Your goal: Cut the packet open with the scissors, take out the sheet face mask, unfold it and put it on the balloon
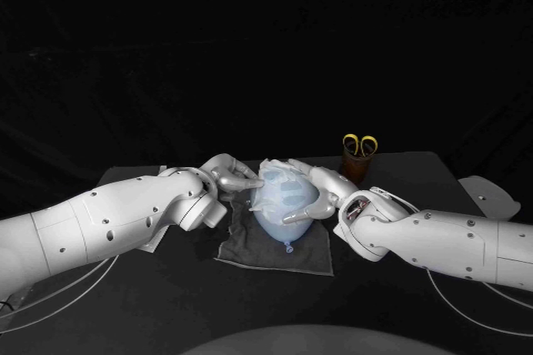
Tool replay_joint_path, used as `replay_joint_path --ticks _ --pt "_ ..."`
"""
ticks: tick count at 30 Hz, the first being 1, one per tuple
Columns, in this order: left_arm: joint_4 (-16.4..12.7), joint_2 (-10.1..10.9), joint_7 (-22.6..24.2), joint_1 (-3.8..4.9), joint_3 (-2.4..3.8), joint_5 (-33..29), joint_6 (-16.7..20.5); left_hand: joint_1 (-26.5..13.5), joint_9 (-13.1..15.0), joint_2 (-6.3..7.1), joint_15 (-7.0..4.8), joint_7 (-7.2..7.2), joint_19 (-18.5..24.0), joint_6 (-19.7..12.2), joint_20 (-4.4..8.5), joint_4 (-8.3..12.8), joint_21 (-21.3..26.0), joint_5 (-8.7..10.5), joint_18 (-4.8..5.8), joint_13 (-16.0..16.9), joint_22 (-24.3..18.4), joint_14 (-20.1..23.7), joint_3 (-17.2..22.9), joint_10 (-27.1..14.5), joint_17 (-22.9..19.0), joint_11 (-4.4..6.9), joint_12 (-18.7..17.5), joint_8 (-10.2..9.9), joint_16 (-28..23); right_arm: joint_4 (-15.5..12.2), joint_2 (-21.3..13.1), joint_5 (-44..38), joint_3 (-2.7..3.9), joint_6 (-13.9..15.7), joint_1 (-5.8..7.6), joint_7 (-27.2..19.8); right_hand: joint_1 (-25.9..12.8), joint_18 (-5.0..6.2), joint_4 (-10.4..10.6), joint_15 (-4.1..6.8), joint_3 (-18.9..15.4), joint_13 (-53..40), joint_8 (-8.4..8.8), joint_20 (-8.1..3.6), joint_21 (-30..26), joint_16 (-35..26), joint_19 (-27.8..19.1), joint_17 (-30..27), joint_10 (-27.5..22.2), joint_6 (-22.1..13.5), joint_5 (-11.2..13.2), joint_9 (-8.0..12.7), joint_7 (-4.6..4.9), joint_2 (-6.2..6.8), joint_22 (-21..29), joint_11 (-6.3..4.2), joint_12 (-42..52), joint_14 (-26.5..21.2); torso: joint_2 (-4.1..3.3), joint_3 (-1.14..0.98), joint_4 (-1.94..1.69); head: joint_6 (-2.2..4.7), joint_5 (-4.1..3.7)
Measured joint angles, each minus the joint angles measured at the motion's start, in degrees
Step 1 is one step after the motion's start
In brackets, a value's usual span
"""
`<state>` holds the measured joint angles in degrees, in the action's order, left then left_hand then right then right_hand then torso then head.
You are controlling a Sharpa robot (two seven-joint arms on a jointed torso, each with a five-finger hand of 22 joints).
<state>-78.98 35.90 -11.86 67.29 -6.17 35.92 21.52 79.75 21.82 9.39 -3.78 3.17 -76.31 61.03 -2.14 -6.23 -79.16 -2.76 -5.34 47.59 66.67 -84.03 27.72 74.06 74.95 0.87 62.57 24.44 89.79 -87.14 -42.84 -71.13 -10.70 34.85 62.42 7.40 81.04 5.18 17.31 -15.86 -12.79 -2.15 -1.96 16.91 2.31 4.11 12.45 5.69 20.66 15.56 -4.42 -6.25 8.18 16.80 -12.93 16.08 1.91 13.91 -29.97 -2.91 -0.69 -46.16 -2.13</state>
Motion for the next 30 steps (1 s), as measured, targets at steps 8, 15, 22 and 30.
replay_joint_path --ticks 8,15,22,30 --pt "0.16 0.33 -0.02 0.0 0.0 -0.01 1.0 0.72 0.46 0.36 -0.1 0.03 -0.61 -0.05 0.38 0.5 -0.4 0.08 0.12 0.6 0.91 0.09 3.91 0.94 0.0 -0.65 0.0 1.22 0.0 -0.05 0.04 0.0 0.01 0.01 -0.02 0.01 0.0 0.0 0.0 0.0 0.0 0.0 0.0 0.0 0.0 -0.22 0.0 0.01 0.0 0.0 0.0 0.01 0.0 0.0 0.0 0.0 -0.13 0.0 0.01 0.02 -0.01 -0.03 0.0" --pt "0.05 1.48 -0.01 -0.03 0.0 -0.1 1.32 0.11 0.46 1.01 -0.09 0.14 -0.71 -0.36 0.29 0.49 -0.45 0.03 0.12 1.01 1.14 0.09 6.32 1.24 0.0 -0.95 -0.22 2.15 0.0 -0.06 0.01 -0.06 0.03 0.03 -0.02 -0.02 0.0 0.0 0.0 0.0 0.0 0.01 0.0 0.0 0.0 -0.22 0.0 0.01 0.0 0.0 0.0 0.01 0.0 0.0 0.0 -0.01 0.18 0.0 0.01 0.06 -0.03 0.01 -0.14" --pt "0.08 1.83 -0.01 -0.04 -0.02 -0.14 1.36 -0.5 0.46 1.61 -0.08 0.15 -0.7 -0.38 0.29 0.15 -0.63 0.03 0.12 1.31 1.31 0.08 6.79 1.64 0.0 -0.96 -0.22 2.44 -0.01 -0.05 0.02 -0.15 0.03 0.06 -0.04 -0.04 0.0 0.0 0.0 0.0 0.0 0.03 0.0 0.0 0.0 -0.22 0.0 0.01 -0.01 0.0 0.0 0.02 0.0 0.0 0.0 -0.01 0.17 0.0 -0.01 0.09 -0.07 -0.12 -0.02" --pt "0.74 1.51 -0.05 -0.05 -0.03 -0.14 1.36 -0.8 0.46 1.91 -0.07 0.21 -0.9 -0.47 0.49 0.57 -0.63 0.05 0.12 1.5 1.31 0.08 7.94 1.64 0.0 -0.95 -0.23 2.75 -0.02 -0.01 0.05 -0.23 0.04 0.1 -0.08 -0.05 0.0 0.0 0.01 0.0 0.34 0.02 0.0 0.0 0.0 -0.21 0.0 -0.05 -0.01 0.0 0.0 0.04 0.0 0.0 0.08 -0.01 0.17 0.01 -0.01 0.06 -0.07 -0.2 0.23"
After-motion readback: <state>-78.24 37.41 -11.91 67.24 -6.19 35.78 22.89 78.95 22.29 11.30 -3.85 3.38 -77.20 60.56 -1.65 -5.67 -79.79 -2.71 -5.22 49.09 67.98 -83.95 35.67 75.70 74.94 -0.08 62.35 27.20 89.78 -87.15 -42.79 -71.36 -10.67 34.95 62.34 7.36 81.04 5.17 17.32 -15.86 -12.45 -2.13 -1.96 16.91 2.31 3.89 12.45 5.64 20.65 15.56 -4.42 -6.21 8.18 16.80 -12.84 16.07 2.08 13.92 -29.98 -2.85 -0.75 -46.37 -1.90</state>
